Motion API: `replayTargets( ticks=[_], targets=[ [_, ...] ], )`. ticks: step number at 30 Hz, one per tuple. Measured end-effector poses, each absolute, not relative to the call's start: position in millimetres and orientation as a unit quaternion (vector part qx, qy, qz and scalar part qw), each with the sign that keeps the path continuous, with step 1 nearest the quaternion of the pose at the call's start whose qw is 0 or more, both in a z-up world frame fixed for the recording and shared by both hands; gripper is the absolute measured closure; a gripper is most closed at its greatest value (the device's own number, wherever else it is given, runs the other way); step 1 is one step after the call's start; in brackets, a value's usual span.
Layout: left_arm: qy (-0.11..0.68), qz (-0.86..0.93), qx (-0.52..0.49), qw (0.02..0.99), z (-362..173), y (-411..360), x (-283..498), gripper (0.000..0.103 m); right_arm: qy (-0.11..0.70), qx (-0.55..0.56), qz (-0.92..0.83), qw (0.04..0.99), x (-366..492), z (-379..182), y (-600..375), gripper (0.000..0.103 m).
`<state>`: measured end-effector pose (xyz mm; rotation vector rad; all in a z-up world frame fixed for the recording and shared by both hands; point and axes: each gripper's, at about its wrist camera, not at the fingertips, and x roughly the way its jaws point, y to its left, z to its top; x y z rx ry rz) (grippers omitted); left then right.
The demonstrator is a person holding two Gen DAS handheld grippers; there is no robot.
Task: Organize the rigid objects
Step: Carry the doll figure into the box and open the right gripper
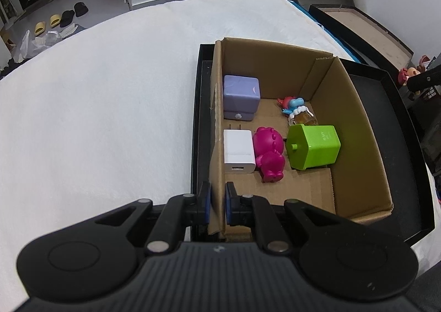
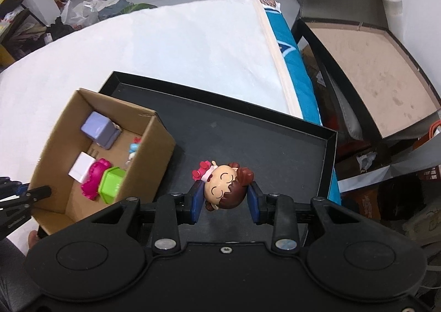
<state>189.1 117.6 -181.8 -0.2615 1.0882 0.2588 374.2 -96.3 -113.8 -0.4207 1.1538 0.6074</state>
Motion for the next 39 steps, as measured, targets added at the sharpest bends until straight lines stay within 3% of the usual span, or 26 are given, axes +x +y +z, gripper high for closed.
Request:
replayTargets(
  ticks=[22, 39],
  targets=[
    [0.505, 0.109, -0.152, 0.843, -180.5, 126.2, 181.7, 0.093, 0.506, -0.215, 0.322, 0.770, 332.0, -80.2, -55.0, 0.070],
    [0.500, 0.101, -0.161, 0.845, -181.3, 129.6, 179.4, 0.093, 0.507, -0.248, 0.348, 0.749, 307.6, -96.8, 3.4, 0.070]
  ],
)
